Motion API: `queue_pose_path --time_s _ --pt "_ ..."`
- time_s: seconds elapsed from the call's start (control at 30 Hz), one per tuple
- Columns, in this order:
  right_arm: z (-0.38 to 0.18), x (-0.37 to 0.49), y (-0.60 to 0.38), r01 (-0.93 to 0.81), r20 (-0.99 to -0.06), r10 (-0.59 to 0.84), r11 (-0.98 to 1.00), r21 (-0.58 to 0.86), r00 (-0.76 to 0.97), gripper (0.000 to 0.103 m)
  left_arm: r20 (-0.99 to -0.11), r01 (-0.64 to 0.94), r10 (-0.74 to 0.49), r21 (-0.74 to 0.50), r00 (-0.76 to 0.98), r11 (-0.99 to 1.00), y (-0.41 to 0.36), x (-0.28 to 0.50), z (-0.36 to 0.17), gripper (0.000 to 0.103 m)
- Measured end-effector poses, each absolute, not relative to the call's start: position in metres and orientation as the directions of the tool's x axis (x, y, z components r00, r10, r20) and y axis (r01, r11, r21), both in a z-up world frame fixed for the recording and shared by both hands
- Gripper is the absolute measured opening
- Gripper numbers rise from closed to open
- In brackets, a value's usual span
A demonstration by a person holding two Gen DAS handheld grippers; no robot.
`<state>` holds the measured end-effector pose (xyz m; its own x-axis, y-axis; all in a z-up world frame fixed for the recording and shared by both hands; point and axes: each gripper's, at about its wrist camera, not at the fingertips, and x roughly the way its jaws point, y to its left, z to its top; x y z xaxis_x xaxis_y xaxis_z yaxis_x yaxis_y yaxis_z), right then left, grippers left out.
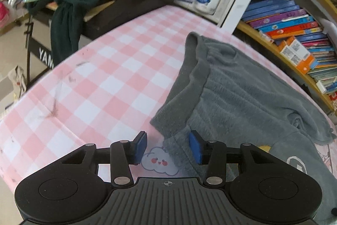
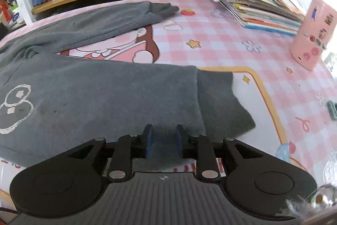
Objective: Fold clothes
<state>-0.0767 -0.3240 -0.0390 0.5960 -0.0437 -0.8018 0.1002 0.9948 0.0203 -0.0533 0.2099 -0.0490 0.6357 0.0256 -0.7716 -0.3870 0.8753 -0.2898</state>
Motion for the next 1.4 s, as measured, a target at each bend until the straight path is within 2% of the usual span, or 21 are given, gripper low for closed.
queue_pose_path --time_s 0.07,0.1,0.13,0.17,0.2,0.37,0.43,0.5,0.7,0.83,1.1,1.23,1.4 --pt "-0.039 -0.077 -0.324 0.094 -0.801 -0.044 0.995 0.015 0.596 0.022 -0.765 -0.405 0.022 -0.315 0.643 0.858 0.21 -0.053 -0.051 0.041" --pt "-0.04 -0.077 -0.324 0.088 -0.801 -0.045 0.996 0.009 0.596 0.022 -0.763 -0.41 0.013 -0.332 0.646 0.849 0.21 -0.052 -0.052 0.033" --pt "-0.04 -0.077 -0.323 0.081 -0.801 -0.047 0.997 0.002 0.597 0.023 -0.761 -0.413 -0.005 -0.357 0.648 0.838 0.211 -0.051 -0.052 0.022" --pt "-0.04 -0.077 -0.322 0.077 -0.801 -0.047 0.997 -0.001 0.597 0.023 -0.759 -0.417 -0.026 -0.387 0.651 0.822 0.211 -0.05 -0.053 0.021" --pt "-0.04 -0.077 -0.322 0.074 -0.8 -0.046 0.997 -0.002 0.598 0.023 -0.75 -0.422 -0.025 -0.4 0.661 0.813 0.21 -0.051 -0.051 0.016" --pt "-0.04 -0.079 -0.323 0.058 -0.802 -0.036 0.998 -0.002 0.596 0.023 -0.636 -0.323 0.064 -0.301 0.769 0.897 0.183 -0.067 -0.018 0.014" --pt "-0.04 -0.079 -0.323 0.052 -0.804 -0.034 0.999 -0.005 0.594 0.023 -0.67 -0.354 0.082 -0.28 0.738 0.892 0.185 -0.065 -0.024 0.014" --pt "-0.04 -0.079 -0.323 0.047 -0.805 -0.032 0.999 -0.005 0.593 0.024 -0.735 -0.424 0.067 -0.312 0.674 0.85 0.197 -0.061 -0.043 0.014" --pt "-0.039 -0.078 -0.325 0.03 -0.806 -0.021 1.0 -0.004 0.591 0.024 -0.742 -0.436 0.048 -0.339 0.669 0.834 0.206 -0.066 -0.049 0.022" --pt "-0.039 -0.078 -0.326 0.024 -0.807 -0.017 1.0 -0.004 0.59 0.025 -0.728 -0.429 0.07 -0.321 0.682 0.844 0.205 -0.07 -0.041 0.037" --pt "-0.038 -0.078 -0.324 0.019 -0.809 -0.021 1.0 -0.012 0.587 0.028 -0.691 -0.385 0.095 -0.278 0.716 0.88 0.196 -0.071 -0.021 0.04" --pt "-0.031 -0.079 -0.32 0.008 -0.796 -0.02 1.0 -0.019 0.605 0.03 -0.664 -0.325 0.083 -0.251 0.743 0.912 0.182 -0.065 -0.009 0.049" --pt "-0.02 -0.079 -0.318 -0.004 -0.778 -0.004 1.0 -0.008 0.629 0.033 -0.664 -0.258 0.033 -0.243 0.747 0.935 0.163 -0.058 -0.004 0.051"
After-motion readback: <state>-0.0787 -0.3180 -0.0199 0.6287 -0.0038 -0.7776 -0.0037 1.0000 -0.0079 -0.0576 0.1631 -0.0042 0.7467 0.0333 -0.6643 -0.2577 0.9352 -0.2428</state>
